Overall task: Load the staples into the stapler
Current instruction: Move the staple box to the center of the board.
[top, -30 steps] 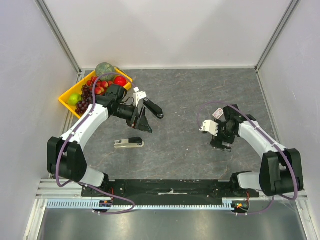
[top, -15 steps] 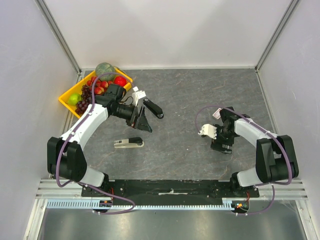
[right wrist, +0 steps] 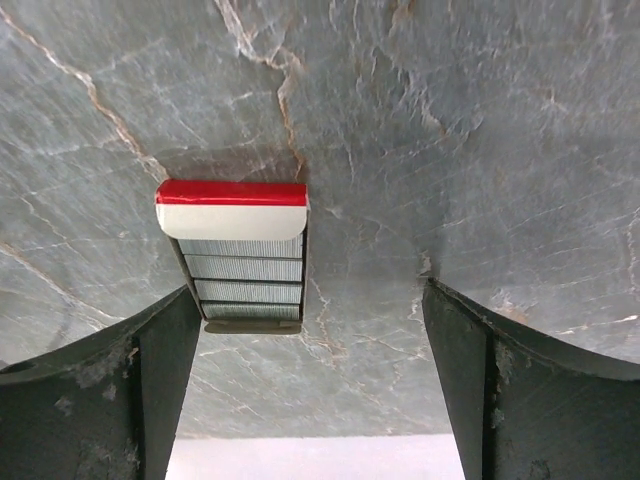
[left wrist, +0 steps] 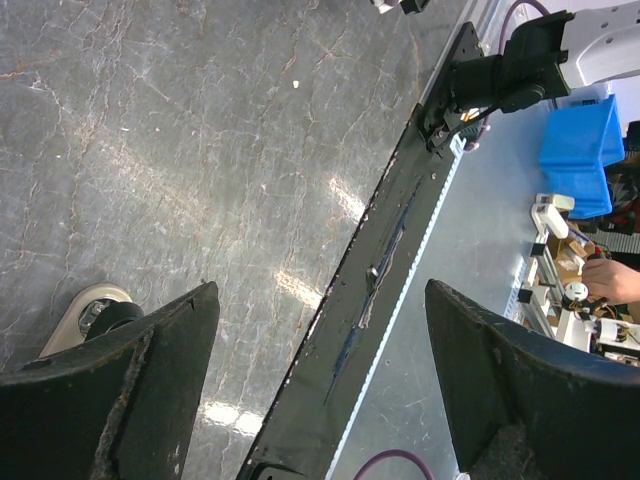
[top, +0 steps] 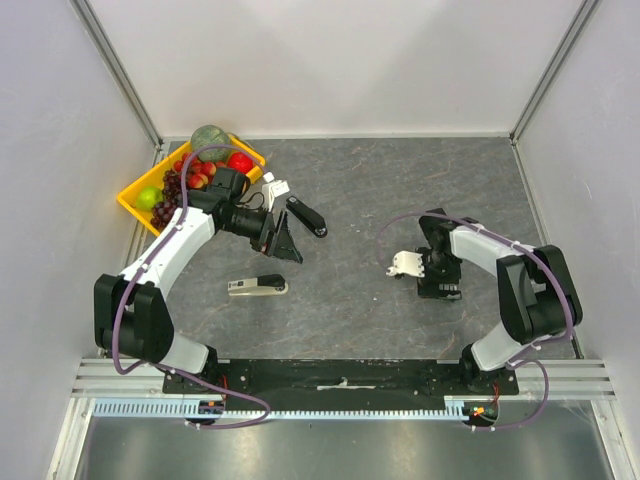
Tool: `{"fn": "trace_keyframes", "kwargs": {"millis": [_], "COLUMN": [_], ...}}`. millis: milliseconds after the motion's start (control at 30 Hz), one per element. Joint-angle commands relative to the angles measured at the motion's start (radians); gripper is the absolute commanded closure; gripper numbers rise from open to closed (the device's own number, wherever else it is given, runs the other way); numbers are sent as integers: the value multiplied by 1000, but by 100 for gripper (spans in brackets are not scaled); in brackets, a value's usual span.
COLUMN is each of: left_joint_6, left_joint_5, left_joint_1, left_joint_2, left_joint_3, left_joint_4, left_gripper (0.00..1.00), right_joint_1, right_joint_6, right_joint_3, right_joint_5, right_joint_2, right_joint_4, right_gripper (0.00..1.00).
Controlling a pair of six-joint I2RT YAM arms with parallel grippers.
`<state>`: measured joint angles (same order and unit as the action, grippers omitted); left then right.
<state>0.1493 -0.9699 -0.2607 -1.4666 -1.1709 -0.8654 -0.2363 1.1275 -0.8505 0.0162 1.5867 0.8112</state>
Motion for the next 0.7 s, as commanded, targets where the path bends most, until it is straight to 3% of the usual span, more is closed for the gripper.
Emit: {"fn": "trace_keyframes", "kwargs": {"millis": [0, 300, 667], "left_joint_6": [42, 53, 243], "left_joint_5": [-18, 13, 190], "left_joint_1": [8, 20, 35], "left_joint_2": [17, 23, -32], "left_joint_3": [4, -3, -64], "left_joint_4": [19, 8, -75], "left_gripper": [10, 10, 6], "right_joint_1": [-41, -75, -103], "right_joint_6": [49, -29, -37], "right_joint_3": [-13, -85, -111], "right_joint_5": [39, 7, 24], "right_joint_2": [88, 124, 139], "right_joint_4": [-367, -489, -544], "right_gripper": [4, 4, 2]}}
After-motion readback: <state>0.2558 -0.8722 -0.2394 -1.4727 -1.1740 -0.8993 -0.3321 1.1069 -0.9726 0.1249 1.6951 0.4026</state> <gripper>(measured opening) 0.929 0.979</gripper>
